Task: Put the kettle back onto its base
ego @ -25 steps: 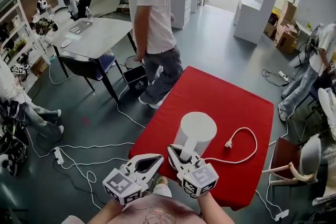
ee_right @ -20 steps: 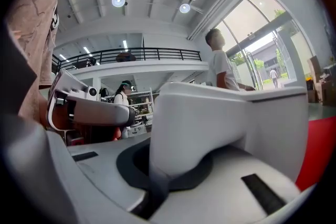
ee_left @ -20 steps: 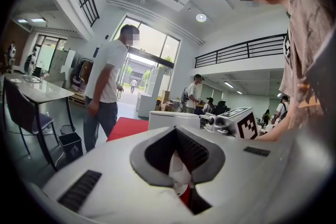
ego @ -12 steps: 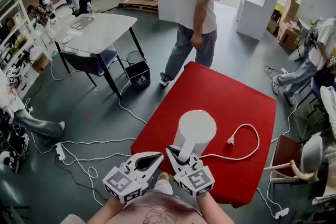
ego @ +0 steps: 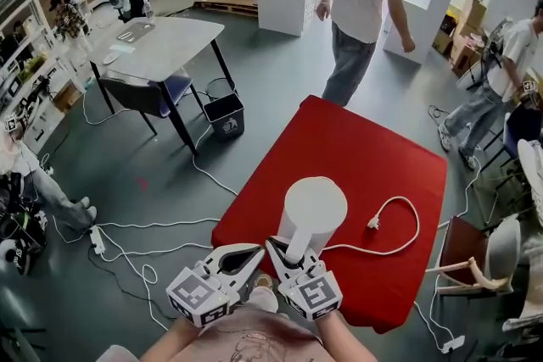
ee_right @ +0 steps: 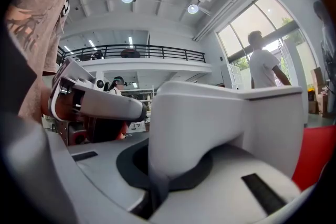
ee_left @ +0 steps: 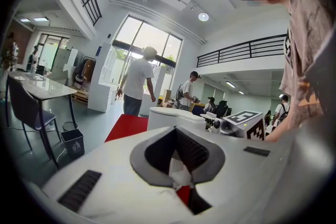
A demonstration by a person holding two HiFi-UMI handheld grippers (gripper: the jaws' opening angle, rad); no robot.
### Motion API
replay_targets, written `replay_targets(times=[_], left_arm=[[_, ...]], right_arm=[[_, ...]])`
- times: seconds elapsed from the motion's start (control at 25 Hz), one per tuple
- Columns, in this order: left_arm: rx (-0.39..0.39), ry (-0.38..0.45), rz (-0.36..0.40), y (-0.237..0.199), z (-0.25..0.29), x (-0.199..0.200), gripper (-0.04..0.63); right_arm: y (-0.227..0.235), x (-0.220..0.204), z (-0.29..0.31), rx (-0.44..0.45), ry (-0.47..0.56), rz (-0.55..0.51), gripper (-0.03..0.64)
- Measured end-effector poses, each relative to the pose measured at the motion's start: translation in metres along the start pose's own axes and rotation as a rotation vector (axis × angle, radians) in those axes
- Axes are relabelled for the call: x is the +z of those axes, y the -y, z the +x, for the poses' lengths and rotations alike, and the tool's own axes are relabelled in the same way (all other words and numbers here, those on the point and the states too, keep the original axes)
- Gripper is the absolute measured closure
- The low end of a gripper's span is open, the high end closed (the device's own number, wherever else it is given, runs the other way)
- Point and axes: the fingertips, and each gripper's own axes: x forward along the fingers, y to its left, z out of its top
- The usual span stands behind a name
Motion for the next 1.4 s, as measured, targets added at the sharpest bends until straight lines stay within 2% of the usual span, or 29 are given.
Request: replay_targets(times=[1.0, 1.4], left_arm=[[0.001, 0.014, 0.011, 0.020, -0.021, -0.001, 0.606], [0.016, 0.016, 0.009, 0.027, -0.028, -0.003, 0.607]], right_arm=[[-0.020, -0.025, -0.023, -0.053, -0.032, -0.015, 0.603], [-0.024, -0.034, -0.027, -0.030, -0.054, -0.030, 0.583]])
